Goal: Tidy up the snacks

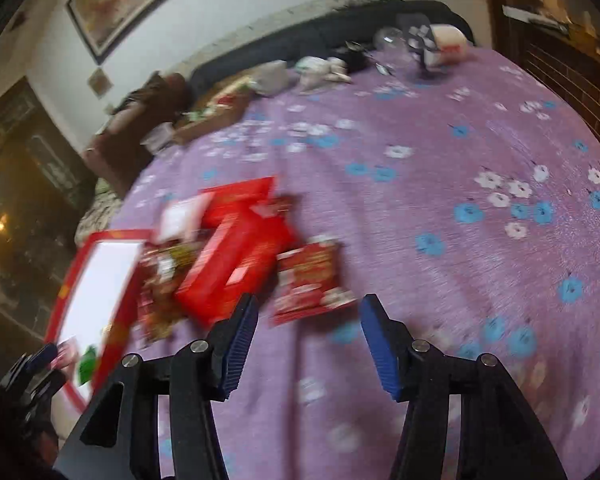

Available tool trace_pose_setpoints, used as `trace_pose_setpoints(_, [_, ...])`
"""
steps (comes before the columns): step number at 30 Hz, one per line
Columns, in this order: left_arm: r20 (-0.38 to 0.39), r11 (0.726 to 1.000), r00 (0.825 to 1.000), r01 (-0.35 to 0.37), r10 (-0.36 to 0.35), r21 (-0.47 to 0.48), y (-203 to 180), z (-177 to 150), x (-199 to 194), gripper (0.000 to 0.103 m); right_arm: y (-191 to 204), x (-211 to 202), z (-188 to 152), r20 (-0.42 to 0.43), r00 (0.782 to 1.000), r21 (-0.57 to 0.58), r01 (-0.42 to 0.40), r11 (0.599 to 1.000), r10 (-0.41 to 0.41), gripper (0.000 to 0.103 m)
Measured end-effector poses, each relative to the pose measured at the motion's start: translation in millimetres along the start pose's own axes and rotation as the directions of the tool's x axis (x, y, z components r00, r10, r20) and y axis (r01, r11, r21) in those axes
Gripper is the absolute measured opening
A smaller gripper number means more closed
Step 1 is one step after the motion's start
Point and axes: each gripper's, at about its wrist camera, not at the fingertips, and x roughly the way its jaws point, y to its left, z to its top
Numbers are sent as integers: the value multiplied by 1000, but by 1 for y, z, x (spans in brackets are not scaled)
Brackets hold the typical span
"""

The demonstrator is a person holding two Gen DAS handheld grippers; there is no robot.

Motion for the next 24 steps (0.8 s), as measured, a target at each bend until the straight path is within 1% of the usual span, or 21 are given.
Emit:
trace_pose_setpoints(2, [-10,1000,1000,17,-17,25,-13,6,8,58,-7,5,5,-14,1000,-1,21,1000,-21,56])
trace_pose_setpoints(5, [-27,998,1000,13,-11,66,-27,15,19,58,1,23,13,-28,998,-20,48,999,-49,56])
trace_pose_setpoints(7, [-38,997,999,13,-11,71,-31,22,26,58,10,34,17,-45,998,-51,51,997,-54,55])
trace_pose_setpoints(8, [-46,998,999,17,-14,67,-32,27,31,58,10,41,19,-53,997,-64,56,996,-60,53])
trace_pose_setpoints(10, [-57,998,998,22,-18,63,-35,32,41,59,18,52,16,-66,995,-90,73,993,-79,51])
trace_pose_setpoints(11, [-69,998,998,15,-11,64,-36,37,47,60,19,59,14,-61,993,-103,94,990,-100,45])
trace_pose_setpoints(12, [-74,998,997,10,-5,68,-38,39,52,60,23,58,11,-32,991,-129,125,984,-131,38])
trace_pose_setpoints(13, [-80,997,997,9,-3,75,-41,42,57,60,25,59,9,-10,987,-154,160,975,-163,37])
trace_pose_setpoints(15, [-93,995,996,12,-3,96,-47,48,66,60,24,57,5,24,985,-168,172,971,-171,36])
trace_pose_setpoints(16, [-100,994,995,12,-1,107,-50,51,69,60,23,57,2,54,982,-183,186,965,-180,36])
trace_pose_setpoints(17, [-111,992,994,22,-9,121,-55,55,75,60,21,56,0,65,978,-182,209,961,-200,35])
trace_pose_setpoints(19, [-124,990,992,41,-25,134,-61,60,84,60,9,53,5,73,982,-121,184,976,-176,35])
trace_pose_setpoints(20, [-126,989,992,45,-27,140,-64,63,89,60,-4,48,9,82,988,-58,132,990,-127,35])
trace_pose_setpoints(21, [-125,988,992,45,-27,145,-64,64,93,60,-18,45,12,91,990,8,104,995,-104,35])
trace_pose_setpoints(22, [-127,987,992,43,-24,153,-67,68,99,60,-27,42,13,102,991,46,82,996,-86,35])
trace_pose_setpoints(24, [-149,984,989,34,-8,175,-70,73,115,60,-34,40,15,110,990,73,78,994,-85,36])
